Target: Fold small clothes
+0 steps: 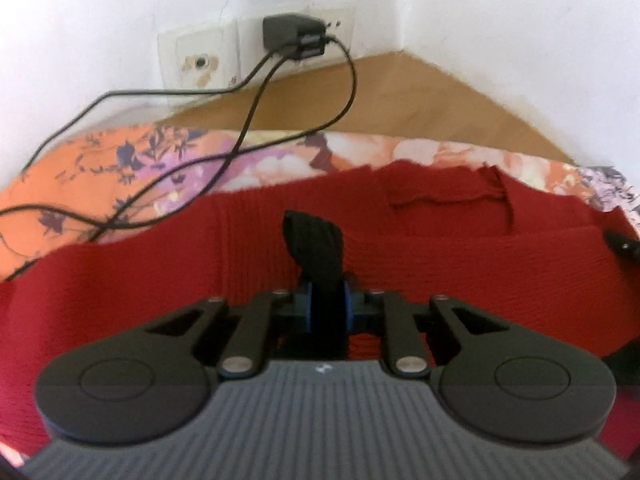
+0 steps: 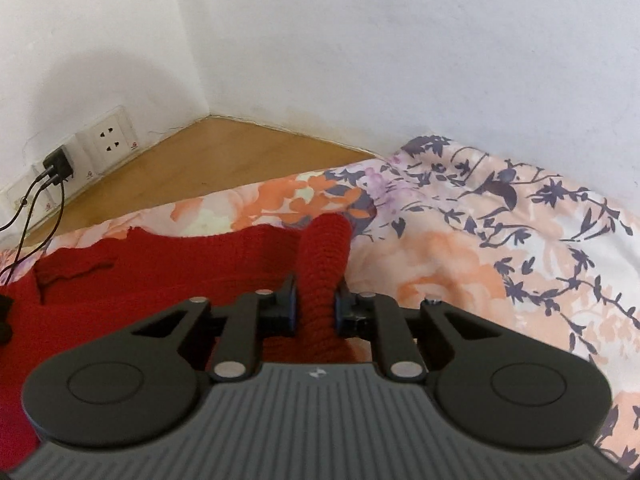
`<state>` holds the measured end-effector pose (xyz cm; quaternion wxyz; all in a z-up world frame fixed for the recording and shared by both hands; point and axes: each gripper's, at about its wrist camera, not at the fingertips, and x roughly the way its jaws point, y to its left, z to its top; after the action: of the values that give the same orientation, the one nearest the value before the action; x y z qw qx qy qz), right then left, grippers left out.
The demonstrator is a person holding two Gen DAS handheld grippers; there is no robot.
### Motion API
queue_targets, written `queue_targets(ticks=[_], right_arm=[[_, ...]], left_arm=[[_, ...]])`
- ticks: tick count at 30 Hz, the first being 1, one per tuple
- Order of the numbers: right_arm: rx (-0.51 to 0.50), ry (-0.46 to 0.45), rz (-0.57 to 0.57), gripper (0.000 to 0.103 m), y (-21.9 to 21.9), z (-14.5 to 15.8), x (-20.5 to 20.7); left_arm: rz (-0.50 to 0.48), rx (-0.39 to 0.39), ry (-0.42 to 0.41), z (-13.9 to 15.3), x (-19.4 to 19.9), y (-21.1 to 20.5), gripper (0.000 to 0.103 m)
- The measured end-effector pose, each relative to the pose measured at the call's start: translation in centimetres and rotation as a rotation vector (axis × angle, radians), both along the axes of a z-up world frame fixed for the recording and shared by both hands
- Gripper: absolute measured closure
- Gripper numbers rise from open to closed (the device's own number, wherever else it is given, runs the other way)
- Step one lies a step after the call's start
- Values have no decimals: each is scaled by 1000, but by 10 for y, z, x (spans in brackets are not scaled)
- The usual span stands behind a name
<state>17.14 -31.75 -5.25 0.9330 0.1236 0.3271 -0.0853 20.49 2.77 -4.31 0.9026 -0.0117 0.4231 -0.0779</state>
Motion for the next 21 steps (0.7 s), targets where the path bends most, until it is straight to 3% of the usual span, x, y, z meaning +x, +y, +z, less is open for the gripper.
queue_targets(ticks=[1, 3, 4, 6, 9, 14, 21], right_arm=[[2, 4, 2, 82, 0, -1, 0], [-10, 15, -1, 61, 0, 1, 1], [-22, 17, -6, 57, 1, 2, 0], [-38, 22, -18, 45, 3, 6, -1], [-37, 16, -11, 35, 5, 14, -7], [-51, -13, 26, 28, 19, 34, -22], [-27, -18, 96, 26, 47, 57, -42]], left_arm=[[6, 2, -8, 0, 0, 1, 75], [14, 18, -7, 0, 1, 1, 66], [20, 25, -4, 0, 0, 3, 62], [25, 29, 10, 3, -1, 6, 60], [51, 43, 46, 9, -6, 13, 60], [124, 60, 103, 20, -19, 28, 60], [210, 66, 120, 35, -43, 64, 60]])
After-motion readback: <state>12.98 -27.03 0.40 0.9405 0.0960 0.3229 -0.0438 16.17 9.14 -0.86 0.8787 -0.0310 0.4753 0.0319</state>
